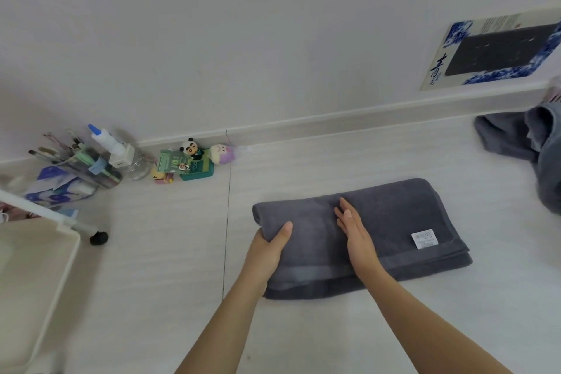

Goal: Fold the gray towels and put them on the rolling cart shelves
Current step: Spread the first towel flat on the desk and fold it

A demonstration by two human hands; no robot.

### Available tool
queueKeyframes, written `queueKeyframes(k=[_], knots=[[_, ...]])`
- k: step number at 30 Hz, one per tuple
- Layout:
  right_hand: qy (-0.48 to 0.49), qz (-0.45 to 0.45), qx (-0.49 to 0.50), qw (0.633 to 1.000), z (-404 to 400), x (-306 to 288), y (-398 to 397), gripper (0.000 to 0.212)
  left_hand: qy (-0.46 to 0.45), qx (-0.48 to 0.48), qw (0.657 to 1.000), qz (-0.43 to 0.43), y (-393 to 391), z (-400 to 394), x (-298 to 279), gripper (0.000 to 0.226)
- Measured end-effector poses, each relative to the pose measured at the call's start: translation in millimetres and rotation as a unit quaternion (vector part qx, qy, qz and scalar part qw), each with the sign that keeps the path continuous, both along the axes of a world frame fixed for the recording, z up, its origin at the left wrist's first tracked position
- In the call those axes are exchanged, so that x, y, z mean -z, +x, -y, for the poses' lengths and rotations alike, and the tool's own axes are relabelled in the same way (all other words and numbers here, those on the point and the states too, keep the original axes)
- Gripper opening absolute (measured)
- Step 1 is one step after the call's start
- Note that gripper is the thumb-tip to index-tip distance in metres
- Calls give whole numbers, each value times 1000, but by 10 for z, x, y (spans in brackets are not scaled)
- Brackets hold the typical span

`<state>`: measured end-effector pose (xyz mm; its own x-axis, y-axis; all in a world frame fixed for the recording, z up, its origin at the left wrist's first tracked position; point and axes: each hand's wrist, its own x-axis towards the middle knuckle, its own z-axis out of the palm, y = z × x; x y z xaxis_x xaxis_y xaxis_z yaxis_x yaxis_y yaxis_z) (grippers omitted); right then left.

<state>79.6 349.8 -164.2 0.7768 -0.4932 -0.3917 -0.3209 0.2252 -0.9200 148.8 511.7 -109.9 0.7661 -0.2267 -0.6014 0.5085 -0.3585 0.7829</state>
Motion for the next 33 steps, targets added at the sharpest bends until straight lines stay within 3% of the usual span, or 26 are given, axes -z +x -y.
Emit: queueKeyframes(k=[3, 6, 7, 9, 10, 12, 14, 16, 18, 20, 23, 28, 33], knots=[[-5, 8, 4, 1000, -8, 12, 13, 43, 7, 67, 995, 73, -74, 204, -195, 43], [73, 7, 3, 997, 22, -70, 31, 41, -7, 95, 991, 94, -144, 422, -367, 31], [108, 13, -8, 994, 41, -119, 44, 48, -8, 101, 990, 96, -155, 483, -409, 31], [174, 20, -18, 984, 147, -185, 50, 80, 2, 118, 987, 110, -166, 596, -499, 33], [187, 16, -15, 982, 214, -226, 43, 84, 10, 122, 985, 118, -170, 654, -551, 37], [140, 13, 14, 990, 368, -329, -3, 62, 34, 135, 980, 139, -163, 764, -643, 47], [18, -20, 89, 996, 609, -386, -122, 51, 58, 157, 973, 158, -180, 924, -766, 58], [-49, -75, 150, 985, 892, -366, -272, 55, 67, 174, 968, 167, -208, 1095, -838, 66], [-21, -145, 177, 973, 1140, -304, -390, 67, 73, 182, 965, 173, -248, 1271, -873, 71], [36, -156, 159, 974, 1376, -297, -519, 68, 67, 186, 964, 177, -346, 1568, -875, 78], [79, -103, 117, 985, 1520, -367, -613, 69, 71, 190, 962, 181, -467, 1966, -794, 87], [221, -68, 64, 971, 1897, -388, -781, 81, 117, 236, 948, 177, -722, 2512, -502, 94], [207, -90, 14, 974, 2076, -327, -824, 74, 145, 271, 939, 155, -822, 2764, -181, 92]])
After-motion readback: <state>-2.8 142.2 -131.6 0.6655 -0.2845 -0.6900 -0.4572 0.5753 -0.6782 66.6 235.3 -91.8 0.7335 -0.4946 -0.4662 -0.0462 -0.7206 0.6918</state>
